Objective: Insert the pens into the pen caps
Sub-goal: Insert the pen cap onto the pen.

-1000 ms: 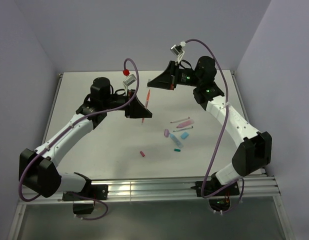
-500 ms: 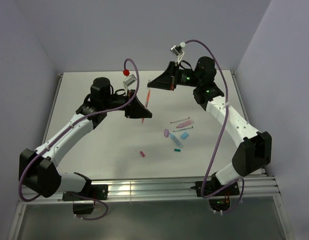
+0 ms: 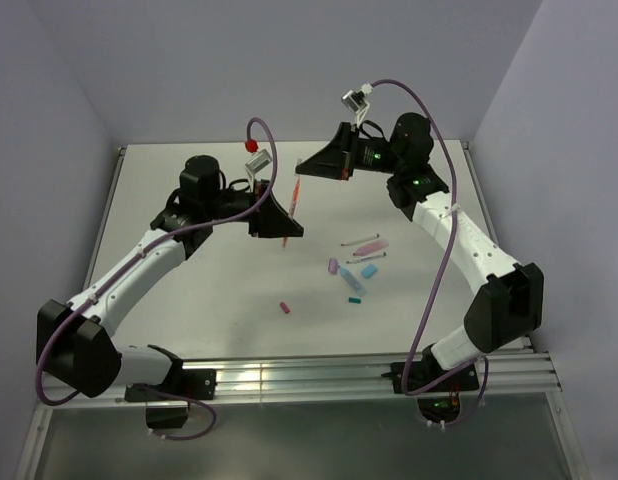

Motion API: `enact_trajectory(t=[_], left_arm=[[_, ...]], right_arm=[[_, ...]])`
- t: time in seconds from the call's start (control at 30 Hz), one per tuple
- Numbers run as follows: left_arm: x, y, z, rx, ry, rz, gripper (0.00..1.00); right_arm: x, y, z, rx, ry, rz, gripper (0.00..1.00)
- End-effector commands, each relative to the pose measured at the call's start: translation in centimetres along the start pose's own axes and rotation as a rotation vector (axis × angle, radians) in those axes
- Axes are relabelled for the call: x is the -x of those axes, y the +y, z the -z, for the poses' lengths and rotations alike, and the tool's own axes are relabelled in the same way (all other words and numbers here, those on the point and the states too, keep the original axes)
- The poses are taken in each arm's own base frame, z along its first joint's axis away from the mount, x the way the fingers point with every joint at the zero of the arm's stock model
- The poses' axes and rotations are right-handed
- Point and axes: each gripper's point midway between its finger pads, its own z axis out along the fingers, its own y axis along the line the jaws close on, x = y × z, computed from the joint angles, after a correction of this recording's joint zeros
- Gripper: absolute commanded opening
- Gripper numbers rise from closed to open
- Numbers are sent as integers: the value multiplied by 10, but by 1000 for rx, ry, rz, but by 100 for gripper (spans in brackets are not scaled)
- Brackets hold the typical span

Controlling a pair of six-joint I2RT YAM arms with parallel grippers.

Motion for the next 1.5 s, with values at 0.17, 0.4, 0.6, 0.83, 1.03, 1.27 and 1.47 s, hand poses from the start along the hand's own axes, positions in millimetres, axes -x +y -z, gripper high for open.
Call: enact_trajectory(t=[0.17,0.4,0.6,0.83,1.03,1.27,1.47], left_arm=[[2,-11,5,-11,-16,-53,0],[2,-7,6,-3,-20,-48,0],[2,-4,7,4,-20,-43,0],[2,-4,7,5,-24,-39,0],[1,-4,7,3,-24,-33,0],[2,-4,7,-4,-24,-29,0],[1,-5,6,-12,-28,-23,0]], right_arm=[[14,26,8,40,-29,76,0],[6,24,11,36,-19,72,0],[1,26,12,42,-6,73,0],[-3,26,13,46,3,66,0],[0,27,11,47,-2,63,0],[-4,21,8,37,-3,58,0],[-1,19,7,25,-19,63,0]])
